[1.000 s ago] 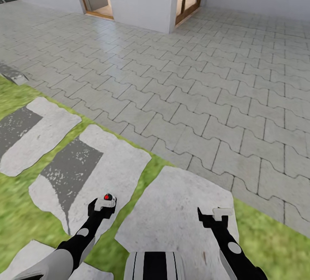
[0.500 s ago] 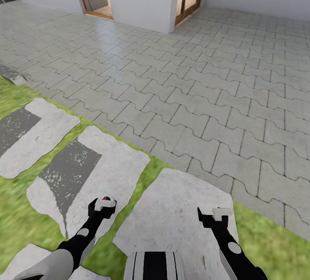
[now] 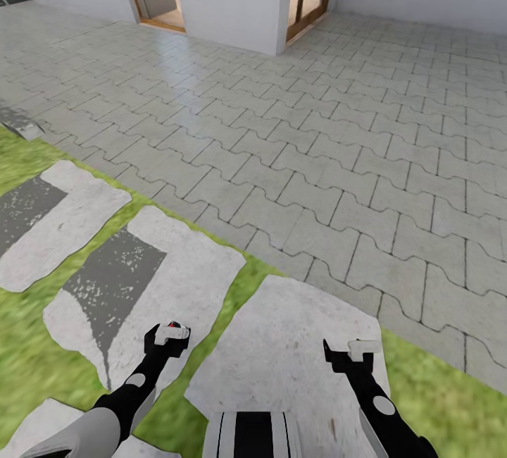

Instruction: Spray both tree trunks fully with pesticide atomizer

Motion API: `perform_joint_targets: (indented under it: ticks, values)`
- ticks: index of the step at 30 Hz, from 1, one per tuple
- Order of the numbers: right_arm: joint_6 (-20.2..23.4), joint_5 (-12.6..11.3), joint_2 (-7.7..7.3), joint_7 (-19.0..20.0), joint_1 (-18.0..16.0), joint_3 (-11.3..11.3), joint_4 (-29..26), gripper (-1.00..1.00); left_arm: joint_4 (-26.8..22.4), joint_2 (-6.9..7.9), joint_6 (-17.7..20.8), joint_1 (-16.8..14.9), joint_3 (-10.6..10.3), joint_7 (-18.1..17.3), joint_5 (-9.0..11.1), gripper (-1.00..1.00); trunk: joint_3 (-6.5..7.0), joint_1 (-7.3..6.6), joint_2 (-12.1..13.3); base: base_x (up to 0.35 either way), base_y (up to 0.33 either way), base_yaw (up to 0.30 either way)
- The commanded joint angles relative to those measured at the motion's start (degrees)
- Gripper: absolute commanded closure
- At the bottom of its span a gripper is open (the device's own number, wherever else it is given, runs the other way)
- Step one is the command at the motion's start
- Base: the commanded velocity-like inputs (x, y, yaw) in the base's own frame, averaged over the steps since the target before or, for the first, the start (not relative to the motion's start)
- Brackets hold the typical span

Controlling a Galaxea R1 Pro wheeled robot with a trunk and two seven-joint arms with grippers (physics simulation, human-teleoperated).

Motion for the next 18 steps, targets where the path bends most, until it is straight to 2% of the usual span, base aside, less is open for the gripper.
perform_joint_targets:
  ticks: [1, 18]
  values:
    - [0.0, 0.01, -0.02, 0.0, 0.0, 0.0, 0.0, -1.0, 0.0, 0.0, 0.0, 0.01, 0.0, 0.0, 0.0, -1.0, 0.03, 0.0, 0.0, 0.0, 0.0, 0.0]
    - [0.0, -0.03, -0.13, 0.0, 0.0, 0.0, 0.02, -1.0, 0.0, 0.0, -0.01, 0.06, -0.02, 0.0, 0.0, -1.0, 0.96, 0.0, 0.0, -0.001, 0.0, 0.0]
